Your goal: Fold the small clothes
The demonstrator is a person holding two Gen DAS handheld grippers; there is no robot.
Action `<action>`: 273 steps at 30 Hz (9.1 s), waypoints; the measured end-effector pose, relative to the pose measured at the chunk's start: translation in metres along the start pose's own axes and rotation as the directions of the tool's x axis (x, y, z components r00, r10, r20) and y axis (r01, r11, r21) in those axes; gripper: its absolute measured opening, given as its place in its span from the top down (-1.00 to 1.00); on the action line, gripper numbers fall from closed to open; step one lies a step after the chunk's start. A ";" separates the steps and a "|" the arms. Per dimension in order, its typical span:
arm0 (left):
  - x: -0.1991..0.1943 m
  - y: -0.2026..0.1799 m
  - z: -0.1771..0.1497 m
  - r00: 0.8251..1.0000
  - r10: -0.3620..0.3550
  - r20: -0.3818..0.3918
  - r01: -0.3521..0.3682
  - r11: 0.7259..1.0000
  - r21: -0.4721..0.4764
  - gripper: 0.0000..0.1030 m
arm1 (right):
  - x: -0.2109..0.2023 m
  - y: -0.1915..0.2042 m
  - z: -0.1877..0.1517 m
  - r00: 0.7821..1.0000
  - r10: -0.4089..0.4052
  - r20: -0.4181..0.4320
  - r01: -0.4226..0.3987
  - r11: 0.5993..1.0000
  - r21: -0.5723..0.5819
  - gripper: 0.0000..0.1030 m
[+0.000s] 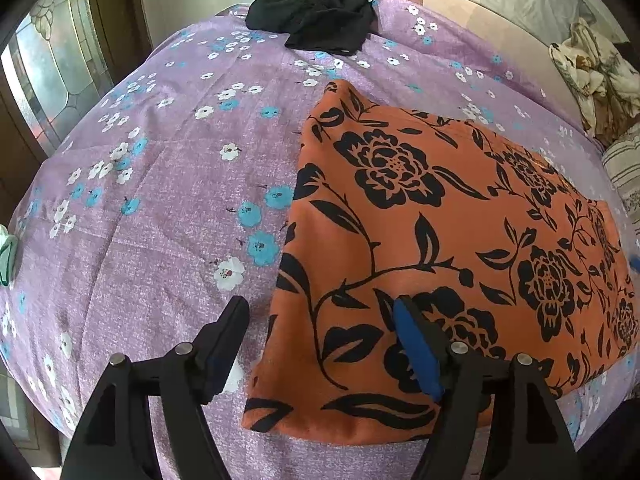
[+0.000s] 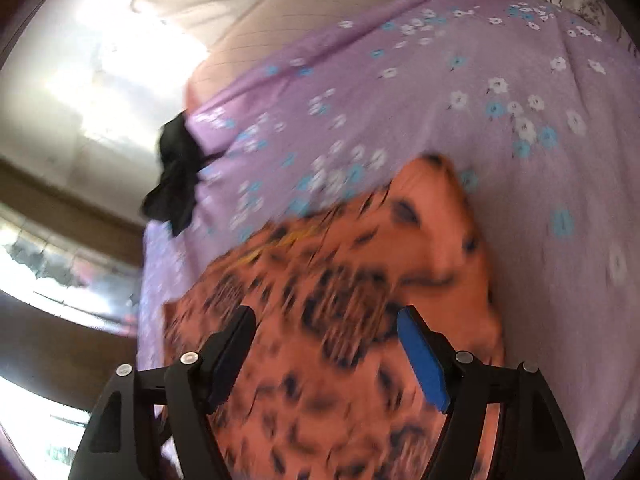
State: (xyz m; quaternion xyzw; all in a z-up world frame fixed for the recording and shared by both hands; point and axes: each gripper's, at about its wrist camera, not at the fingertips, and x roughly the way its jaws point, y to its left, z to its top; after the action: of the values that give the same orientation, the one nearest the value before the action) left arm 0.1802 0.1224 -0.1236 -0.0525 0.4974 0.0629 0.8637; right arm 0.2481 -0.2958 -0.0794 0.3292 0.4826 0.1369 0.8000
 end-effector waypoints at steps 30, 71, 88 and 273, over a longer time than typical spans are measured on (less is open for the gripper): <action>-0.065 -0.072 -0.009 0.976 0.084 0.199 -0.101 0.992 0.075 -0.46 | -0.013 -0.092 -0.067 0.995 0.054 0.089 -0.079 0.947 0.312 -0.03; -0.016 -0.130 -0.002 0.996 -0.023 0.083 0.005 0.976 0.218 -0.59 | -0.012 -0.046 -0.045 0.986 -0.123 0.109 0.110 0.987 0.121 0.81; -0.079 0.104 -0.035 0.965 0.128 0.228 -0.044 0.939 -0.342 -0.59 | 0.184 0.232 -0.152 0.957 -0.225 -0.180 0.075 0.797 -0.599 0.80; -0.012 -0.008 0.012 0.993 -0.091 0.074 0.091 0.996 0.007 -0.45 | 0.150 0.124 -0.046 0.965 -0.022 -0.261 -0.070 0.938 -0.339 0.30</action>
State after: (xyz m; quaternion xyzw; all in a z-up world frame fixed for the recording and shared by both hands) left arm 0.1854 0.1154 -0.1072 -0.0711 0.4621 0.0245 0.8837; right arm 0.2952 -0.1047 -0.1144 0.1687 0.5480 0.2715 0.7730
